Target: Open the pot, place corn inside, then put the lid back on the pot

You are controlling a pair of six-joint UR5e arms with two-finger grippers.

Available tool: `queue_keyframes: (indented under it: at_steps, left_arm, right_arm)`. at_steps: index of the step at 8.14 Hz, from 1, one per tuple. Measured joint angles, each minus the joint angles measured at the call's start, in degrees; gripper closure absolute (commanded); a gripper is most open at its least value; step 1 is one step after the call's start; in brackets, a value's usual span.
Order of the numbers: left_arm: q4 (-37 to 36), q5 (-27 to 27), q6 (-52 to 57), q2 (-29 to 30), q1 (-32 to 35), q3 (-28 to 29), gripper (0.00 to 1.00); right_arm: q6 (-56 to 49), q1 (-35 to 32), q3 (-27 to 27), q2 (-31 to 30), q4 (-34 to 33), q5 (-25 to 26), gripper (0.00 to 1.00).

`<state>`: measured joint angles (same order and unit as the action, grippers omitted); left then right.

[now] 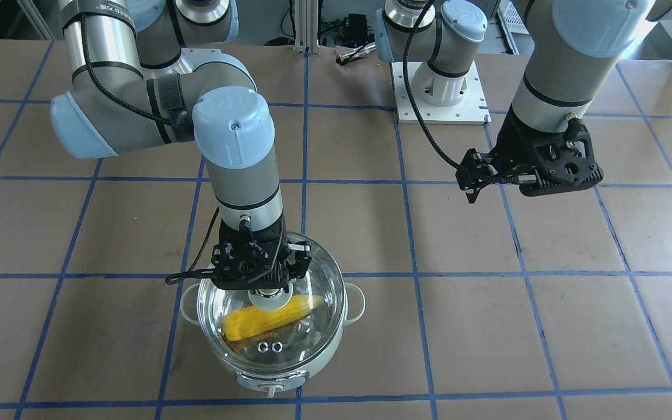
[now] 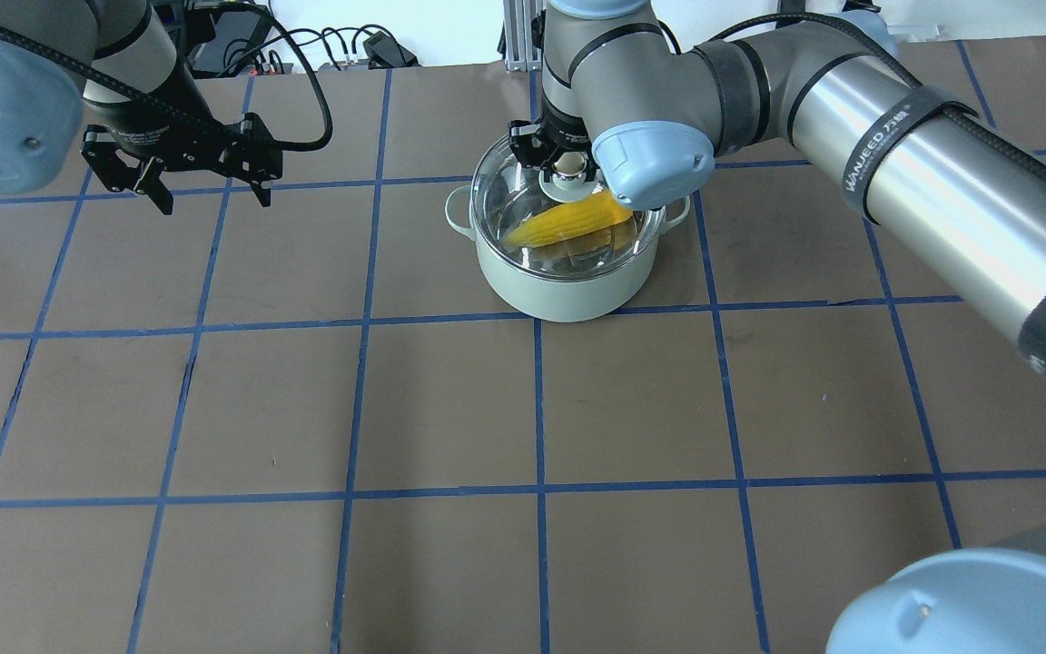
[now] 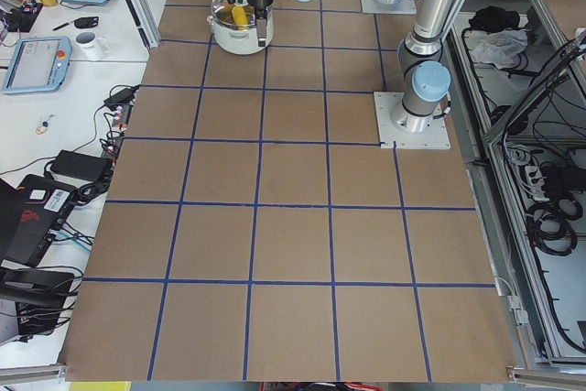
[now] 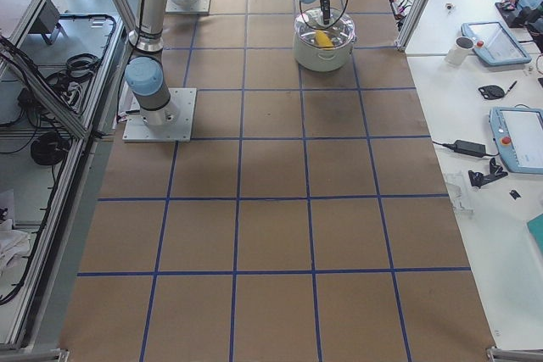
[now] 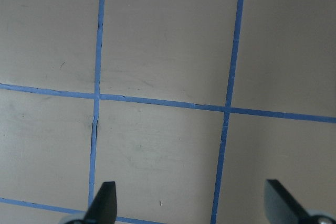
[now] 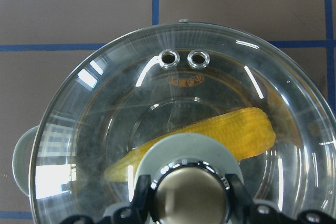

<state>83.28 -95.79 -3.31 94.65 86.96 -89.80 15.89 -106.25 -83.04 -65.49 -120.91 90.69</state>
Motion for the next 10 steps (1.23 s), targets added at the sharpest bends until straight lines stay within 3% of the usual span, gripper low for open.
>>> queue_keyframes:
  at_steps: [4, 10]
  left_arm:
    - [0.03, 5.63, 0.43, -0.45, 0.22, 0.13, 0.00]
    - [0.04, 5.71, 0.75, -0.39, 0.23, -0.12, 0.00]
  right_arm:
    - [-0.28, -0.04, -0.40, 0.20, -0.81, -0.16, 0.62]
    - [-0.56, -0.05, -1.31, 0.51, -1.92, -0.10, 0.61]
